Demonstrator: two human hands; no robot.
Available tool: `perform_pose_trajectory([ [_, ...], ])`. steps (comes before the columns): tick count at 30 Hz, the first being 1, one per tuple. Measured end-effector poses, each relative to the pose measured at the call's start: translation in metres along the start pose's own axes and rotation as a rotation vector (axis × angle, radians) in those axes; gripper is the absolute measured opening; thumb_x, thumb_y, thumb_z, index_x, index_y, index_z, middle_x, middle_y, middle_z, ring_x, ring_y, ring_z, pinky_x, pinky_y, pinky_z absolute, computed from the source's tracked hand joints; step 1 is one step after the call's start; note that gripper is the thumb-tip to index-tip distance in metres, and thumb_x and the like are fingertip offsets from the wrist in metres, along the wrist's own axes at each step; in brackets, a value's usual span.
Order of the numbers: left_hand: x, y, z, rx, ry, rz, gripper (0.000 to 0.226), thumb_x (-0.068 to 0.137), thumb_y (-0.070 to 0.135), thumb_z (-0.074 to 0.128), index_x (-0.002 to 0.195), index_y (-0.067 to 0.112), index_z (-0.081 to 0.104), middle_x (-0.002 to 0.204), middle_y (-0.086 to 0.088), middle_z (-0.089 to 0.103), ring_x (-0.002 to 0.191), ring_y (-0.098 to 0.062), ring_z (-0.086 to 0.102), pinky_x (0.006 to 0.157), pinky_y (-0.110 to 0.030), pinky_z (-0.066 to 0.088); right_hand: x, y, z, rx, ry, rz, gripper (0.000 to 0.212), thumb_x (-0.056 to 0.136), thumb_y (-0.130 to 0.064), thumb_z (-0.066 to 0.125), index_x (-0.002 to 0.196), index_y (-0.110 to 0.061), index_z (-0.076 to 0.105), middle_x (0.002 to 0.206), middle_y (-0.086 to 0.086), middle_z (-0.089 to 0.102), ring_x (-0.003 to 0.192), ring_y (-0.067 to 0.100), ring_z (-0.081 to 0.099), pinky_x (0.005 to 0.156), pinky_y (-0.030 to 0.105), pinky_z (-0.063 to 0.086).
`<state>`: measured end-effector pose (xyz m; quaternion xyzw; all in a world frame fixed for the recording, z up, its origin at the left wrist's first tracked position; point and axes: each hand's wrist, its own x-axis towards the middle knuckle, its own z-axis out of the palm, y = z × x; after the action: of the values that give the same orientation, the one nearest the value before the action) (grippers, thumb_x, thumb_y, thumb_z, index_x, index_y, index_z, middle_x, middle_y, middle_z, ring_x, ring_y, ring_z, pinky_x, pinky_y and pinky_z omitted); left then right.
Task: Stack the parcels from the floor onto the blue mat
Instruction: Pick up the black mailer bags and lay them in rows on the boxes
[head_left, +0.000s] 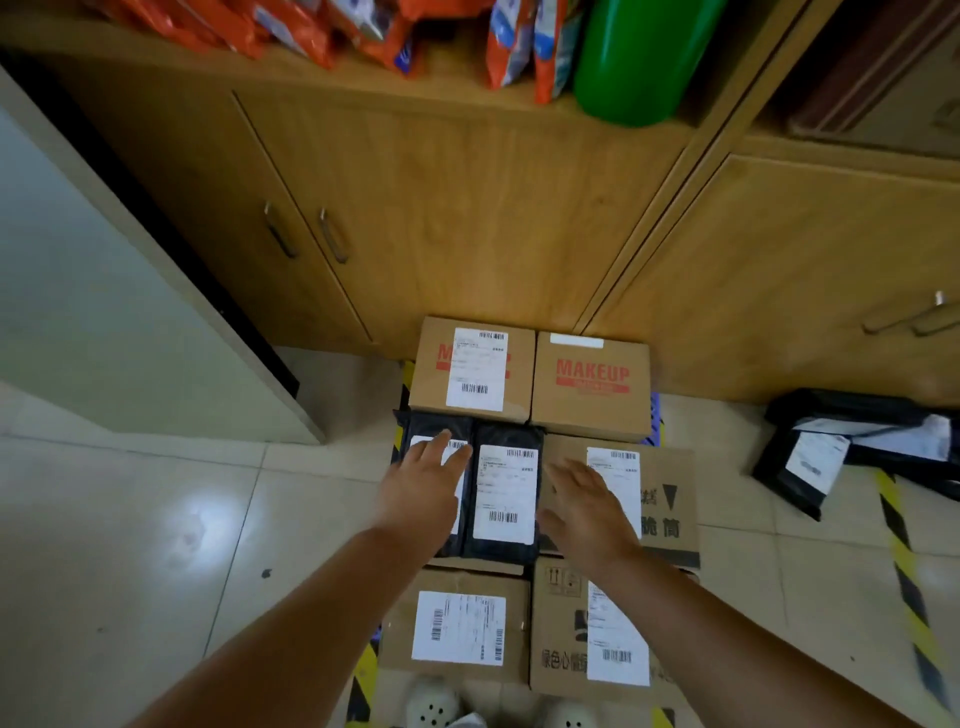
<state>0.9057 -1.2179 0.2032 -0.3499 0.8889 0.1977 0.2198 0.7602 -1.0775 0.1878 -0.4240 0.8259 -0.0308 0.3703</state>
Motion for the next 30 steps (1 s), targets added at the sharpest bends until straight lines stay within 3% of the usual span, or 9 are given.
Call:
perform_pose_trajectory([
  [4, -0.044, 0.029, -0.064, -0.029, 0.091, 0.046, 0.057, 0.096, 0.023, 0.043, 0.148, 0.027, 0.022, 0.156, 0.004, 0.020, 0.141, -0.017, 0.023, 0.108, -0.032, 0.034, -0.062, -0.022, -0.062, 0.023, 0.105, -0.016, 0.054, 0.095, -0.028, 0.050, 0.144, -0.014, 0.033, 0.149, 0.004, 0.035, 0.138, 0.020, 0.028, 0.110, 0.029, 0.027],
  [9, -0.118, 0.076, -0.124, -0.211, 0.157, 0.098, 0.049, 0.096, 0.024, 0.044, 0.144, 0.027, 0.033, 0.146, 0.007, 0.040, 0.133, -0.012, 0.036, 0.105, -0.027, 0.038, -0.149, -0.038, -0.128, 0.077, 0.222, 0.036, 0.048, 0.093, -0.023, 0.053, 0.139, -0.017, 0.042, 0.142, 0.003, 0.046, 0.129, 0.020, 0.041, 0.102, 0.028, 0.035],
  [19, -0.232, 0.168, -0.180, -0.388, 0.185, 0.173, 0.045, 0.094, 0.025, 0.049, 0.138, 0.033, 0.040, 0.137, 0.007, 0.051, 0.122, -0.014, 0.050, 0.095, -0.033, 0.049, -0.318, -0.006, -0.203, 0.180, 0.412, 0.212, 0.048, 0.094, -0.023, 0.052, 0.140, -0.015, 0.042, 0.141, 0.003, 0.044, 0.130, 0.018, 0.040, 0.100, 0.026, 0.036],
  [24, -0.272, 0.216, -0.176, -0.448, 0.157, 0.181, 0.037, 0.092, 0.028, 0.051, 0.129, 0.033, 0.048, 0.130, 0.008, 0.057, 0.113, -0.013, 0.057, 0.087, -0.029, 0.051, -0.393, 0.045, -0.205, 0.245, 0.465, 0.283, 0.045, 0.093, -0.023, 0.053, 0.137, -0.018, 0.046, 0.140, 0.000, 0.046, 0.129, 0.017, 0.043, 0.103, 0.027, 0.037],
  [27, -0.297, 0.260, -0.170, -0.492, 0.105, 0.181, 0.042, 0.094, 0.026, 0.051, 0.135, 0.026, 0.045, 0.135, 0.005, 0.053, 0.120, -0.015, 0.053, 0.097, -0.028, 0.044, -0.443, 0.084, -0.208, 0.264, 0.505, 0.326, 0.044, 0.092, -0.023, 0.056, 0.135, -0.019, 0.047, 0.137, 0.001, 0.049, 0.127, 0.017, 0.045, 0.102, 0.027, 0.039],
  [30, -0.320, 0.316, -0.161, -0.513, 0.072, 0.211, 0.045, 0.095, 0.026, 0.051, 0.139, 0.023, 0.042, 0.138, 0.003, 0.050, 0.122, -0.013, 0.051, 0.088, -0.022, 0.042, -0.494, 0.131, -0.214, 0.270, 0.516, 0.361, 0.043, 0.093, -0.022, 0.054, 0.135, -0.020, 0.047, 0.135, -0.001, 0.049, 0.125, 0.015, 0.046, 0.099, 0.022, 0.037],
])
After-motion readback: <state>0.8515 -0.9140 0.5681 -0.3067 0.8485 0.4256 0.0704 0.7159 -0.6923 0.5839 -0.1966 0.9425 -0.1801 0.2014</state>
